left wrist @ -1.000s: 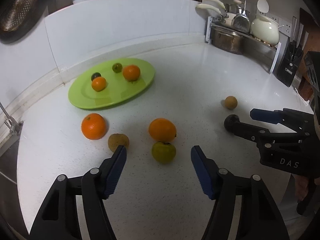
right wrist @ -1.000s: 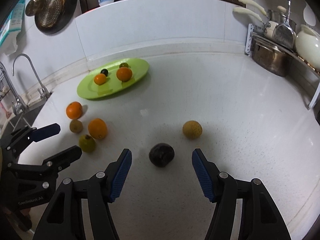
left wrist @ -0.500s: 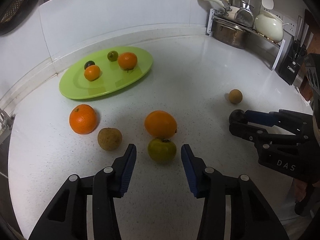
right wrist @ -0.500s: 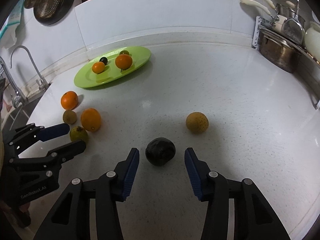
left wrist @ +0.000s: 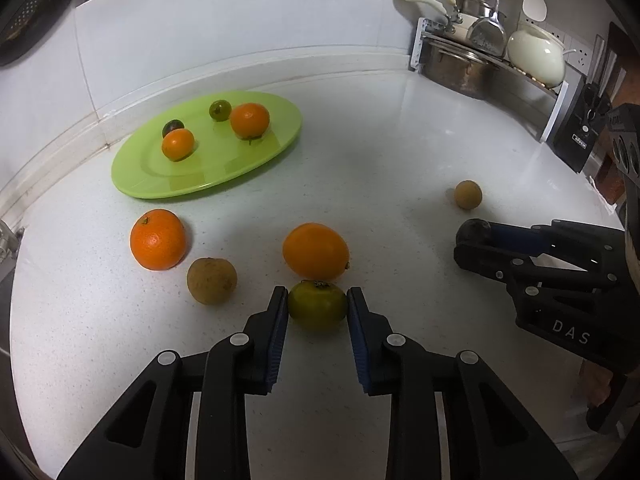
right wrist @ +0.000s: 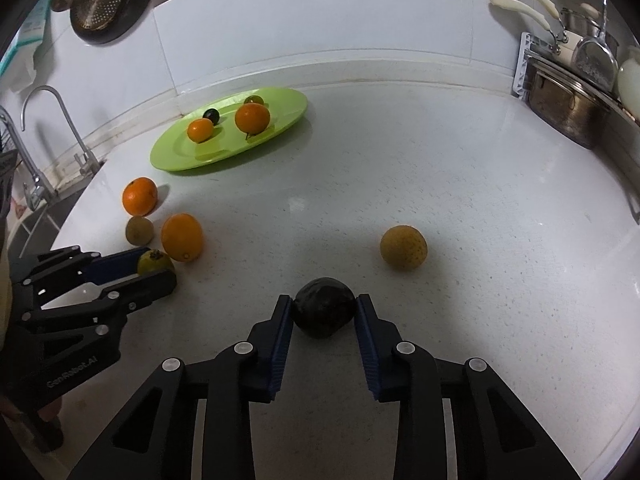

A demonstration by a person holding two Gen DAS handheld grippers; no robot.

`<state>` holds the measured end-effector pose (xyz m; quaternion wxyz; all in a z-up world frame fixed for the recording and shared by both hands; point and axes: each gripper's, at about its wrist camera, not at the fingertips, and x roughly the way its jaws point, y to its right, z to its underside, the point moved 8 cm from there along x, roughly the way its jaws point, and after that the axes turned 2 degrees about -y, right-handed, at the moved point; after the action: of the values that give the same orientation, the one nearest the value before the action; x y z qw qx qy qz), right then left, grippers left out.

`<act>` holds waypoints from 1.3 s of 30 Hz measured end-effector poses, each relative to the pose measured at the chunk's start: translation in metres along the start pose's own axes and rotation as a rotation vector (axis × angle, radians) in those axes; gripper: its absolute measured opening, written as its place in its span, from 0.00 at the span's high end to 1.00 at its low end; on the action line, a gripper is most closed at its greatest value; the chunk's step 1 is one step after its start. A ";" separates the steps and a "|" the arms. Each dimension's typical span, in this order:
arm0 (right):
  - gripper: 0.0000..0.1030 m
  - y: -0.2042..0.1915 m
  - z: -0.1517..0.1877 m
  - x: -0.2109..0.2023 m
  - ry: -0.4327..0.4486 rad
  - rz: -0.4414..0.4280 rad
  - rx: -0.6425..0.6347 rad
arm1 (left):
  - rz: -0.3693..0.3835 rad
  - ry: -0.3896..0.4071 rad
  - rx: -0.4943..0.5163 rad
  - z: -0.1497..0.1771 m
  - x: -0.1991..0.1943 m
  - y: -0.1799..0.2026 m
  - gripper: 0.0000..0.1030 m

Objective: Organize fruits
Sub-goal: 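Grasp the green apple with the left tool while the right tool grasps a dark plum, then carry the apple and plum over the green plate and open both tools to release them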

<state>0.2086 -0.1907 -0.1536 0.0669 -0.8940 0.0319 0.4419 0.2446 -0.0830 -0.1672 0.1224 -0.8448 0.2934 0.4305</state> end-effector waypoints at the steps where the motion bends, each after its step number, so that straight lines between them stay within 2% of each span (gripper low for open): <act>1: 0.68 -0.002 -0.001 -0.002 0.005 -0.003 -0.004 | 0.001 0.004 0.001 0.000 -0.002 0.000 0.71; 26: 0.68 -0.041 -0.035 -0.044 0.118 -0.072 -0.081 | -0.050 0.147 -0.039 -0.020 -0.064 -0.019 0.71; 39: 0.68 -0.068 -0.073 -0.058 0.199 -0.140 -0.118 | -0.116 0.241 -0.040 -0.045 -0.094 -0.044 0.71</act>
<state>0.2389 -0.1348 -0.0576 0.0415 -0.9358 -0.0502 0.3464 0.2576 -0.0325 -0.0672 0.0940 -0.9082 0.2482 0.3237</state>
